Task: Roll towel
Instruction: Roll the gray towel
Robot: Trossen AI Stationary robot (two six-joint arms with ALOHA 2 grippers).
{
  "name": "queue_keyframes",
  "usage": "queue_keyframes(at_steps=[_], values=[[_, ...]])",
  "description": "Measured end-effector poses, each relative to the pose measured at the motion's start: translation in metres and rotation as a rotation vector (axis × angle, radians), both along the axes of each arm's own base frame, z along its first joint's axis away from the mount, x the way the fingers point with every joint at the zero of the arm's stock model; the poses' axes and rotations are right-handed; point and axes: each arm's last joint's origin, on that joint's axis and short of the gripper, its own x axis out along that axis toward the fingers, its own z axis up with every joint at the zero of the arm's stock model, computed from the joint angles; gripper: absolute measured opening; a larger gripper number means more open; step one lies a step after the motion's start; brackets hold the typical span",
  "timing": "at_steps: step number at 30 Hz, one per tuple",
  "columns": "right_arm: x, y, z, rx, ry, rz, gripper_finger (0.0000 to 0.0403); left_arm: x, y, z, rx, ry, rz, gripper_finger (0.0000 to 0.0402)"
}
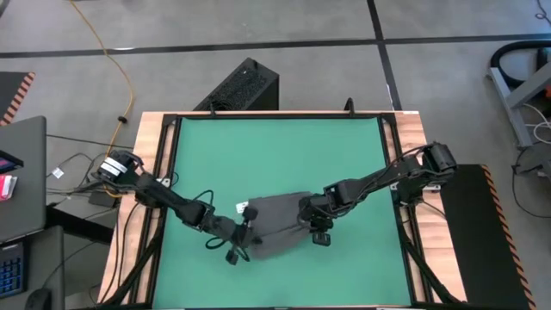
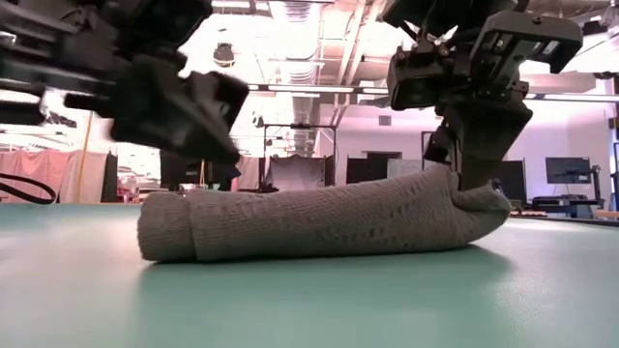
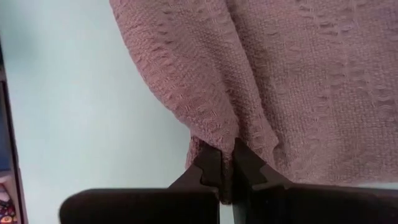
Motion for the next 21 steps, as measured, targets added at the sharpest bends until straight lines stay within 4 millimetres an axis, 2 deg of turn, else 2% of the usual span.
queue_keyframes(at_steps=[4,9,13,17,21], values=[[0.000,0.000,0.000,-0.002,-0.002,0.007,0.0021,0.004,0.003,0.003,0.230,-0.068,-0.003,0.0000],[-0.001,0.000,0.000,-0.005,0.002,0.015,0.0021,0.011,0.015,-0.013,0.207,-0.012,-0.111,0.0000],[-0.001,0.000,0.000,0.008,0.004,0.023,0.0021,0.017,0.024,-0.029,0.281,0.020,-0.112,0.0000],[-0.001,0.000,0.000,0.018,0.005,0.028,0.0021,0.025,0.032,-0.043,0.274,0.009,-0.118,0.0000],[-0.001,-0.001,0.000,0.047,0.029,0.012,0.0021,0.031,0.042,-0.059,0.175,0.064,-0.099,0.0000]])
